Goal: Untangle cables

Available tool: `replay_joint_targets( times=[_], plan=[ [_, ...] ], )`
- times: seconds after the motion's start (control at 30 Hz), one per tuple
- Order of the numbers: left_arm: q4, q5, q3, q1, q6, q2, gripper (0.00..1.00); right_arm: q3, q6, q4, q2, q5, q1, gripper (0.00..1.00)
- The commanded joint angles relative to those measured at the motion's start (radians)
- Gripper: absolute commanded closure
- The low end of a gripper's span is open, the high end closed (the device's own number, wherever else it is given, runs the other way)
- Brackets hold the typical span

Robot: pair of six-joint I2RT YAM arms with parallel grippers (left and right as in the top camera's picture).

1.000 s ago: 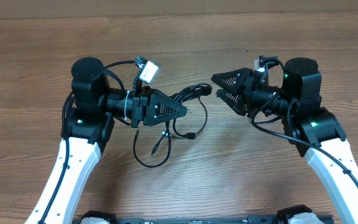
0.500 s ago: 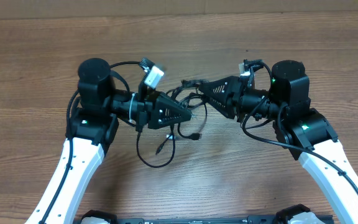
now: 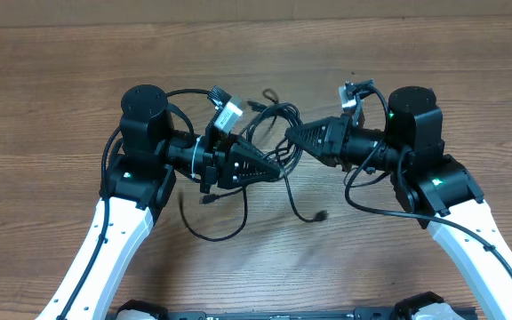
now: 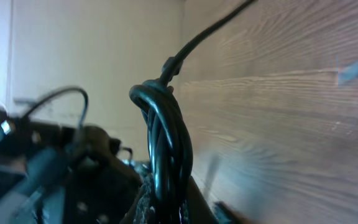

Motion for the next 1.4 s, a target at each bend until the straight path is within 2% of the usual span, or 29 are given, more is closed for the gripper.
replay_joint_targets(
  times=[0.0,0.23,0.37,0.47,0.53,0.57,0.6,0.8,0.93,1.13,1.37],
  plan=[
    [0.007,0.021,0.01,0.003,0.027,-0.023,0.96,0.005,-0.217,-0.034,-0.005,-0.003,-0.018,0.96],
    [-0.045,0.021,0.01,0.067,0.058,-0.023,0.96,0.005,-0.364,-0.132,-0.006,-0.011,-0.068,0.96],
    [-0.174,0.019,0.01,0.102,0.168,-0.023,0.86,0.005,-0.458,-0.138,-0.007,-0.05,-0.07,0.96],
    [-0.27,0.019,0.01,0.119,0.256,-0.022,0.63,0.005,-0.483,-0.137,-0.007,-0.045,-0.079,0.96],
    [-0.319,0.019,0.01,0.124,0.299,-0.022,0.37,0.005,-0.501,-0.134,-0.007,-0.042,-0.087,0.96],
    [-0.338,0.019,0.01,0.125,0.314,-0.022,0.26,0.005,-0.505,-0.134,-0.007,-0.043,-0.092,0.96],
    [-0.354,0.019,0.009,0.125,0.327,-0.022,0.2,0.005,-0.505,-0.132,-0.007,-0.042,-0.096,0.96],
    [-0.401,-0.069,0.009,0.125,0.398,-0.021,0.18,0.005,-0.504,-0.12,-0.007,-0.142,-0.101,0.96],
    [-0.545,-0.208,0.009,0.124,0.55,-0.021,0.17,0.005,-0.491,-0.097,-0.007,-0.214,-0.113,0.96],
    [-0.752,-0.418,0.009,0.124,0.589,-0.021,0.19,0.005,-0.42,-0.081,-0.007,-0.254,-0.168,0.96],
    [-0.683,-0.378,0.009,0.122,0.579,-0.021,0.25,0.005,-0.355,-0.091,-0.007,-0.328,-0.142,0.96]
  ],
)
